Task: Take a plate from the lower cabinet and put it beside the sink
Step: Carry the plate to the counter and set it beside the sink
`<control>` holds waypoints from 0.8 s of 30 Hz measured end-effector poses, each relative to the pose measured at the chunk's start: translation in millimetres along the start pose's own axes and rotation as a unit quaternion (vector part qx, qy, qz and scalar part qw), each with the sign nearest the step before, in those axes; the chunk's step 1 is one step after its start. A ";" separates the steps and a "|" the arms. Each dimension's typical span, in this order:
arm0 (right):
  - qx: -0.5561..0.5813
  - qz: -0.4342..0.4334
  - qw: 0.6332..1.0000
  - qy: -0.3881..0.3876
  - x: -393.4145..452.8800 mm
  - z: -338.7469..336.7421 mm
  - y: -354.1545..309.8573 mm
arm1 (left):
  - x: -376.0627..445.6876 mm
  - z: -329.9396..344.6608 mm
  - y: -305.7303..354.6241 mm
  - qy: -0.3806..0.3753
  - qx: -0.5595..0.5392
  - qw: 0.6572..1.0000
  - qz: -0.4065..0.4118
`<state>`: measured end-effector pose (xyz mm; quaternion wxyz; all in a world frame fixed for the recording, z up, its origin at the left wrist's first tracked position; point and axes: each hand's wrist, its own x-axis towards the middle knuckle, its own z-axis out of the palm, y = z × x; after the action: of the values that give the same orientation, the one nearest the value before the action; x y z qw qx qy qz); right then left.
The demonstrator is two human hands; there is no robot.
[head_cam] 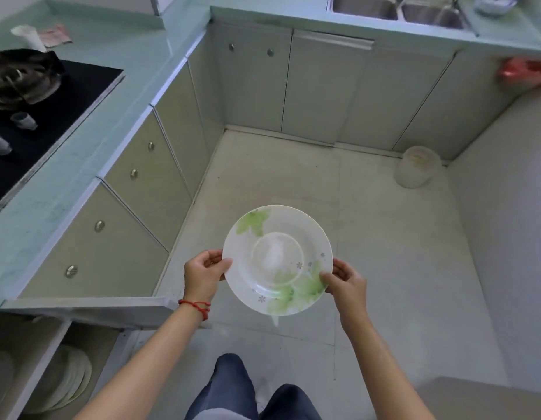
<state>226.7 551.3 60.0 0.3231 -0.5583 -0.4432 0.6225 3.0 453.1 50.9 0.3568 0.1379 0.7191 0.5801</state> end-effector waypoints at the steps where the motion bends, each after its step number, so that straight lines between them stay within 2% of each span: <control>1: 0.002 0.001 1.000 0.006 7.0 -0.3 -2.8 | 7.3 5.7 3.3 -0.006 0.002 1.000 -0.001; 24: 0.013 -0.007 0.999 0.048 240.2 51.6 -113.5 | 236.0 123.9 100.9 -0.027 -0.002 1.000 -0.015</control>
<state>125.2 802.2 64.6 0.3559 -0.5801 -0.4227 0.5984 -102.3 717.9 52.7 0.3851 0.1419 0.7100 0.5722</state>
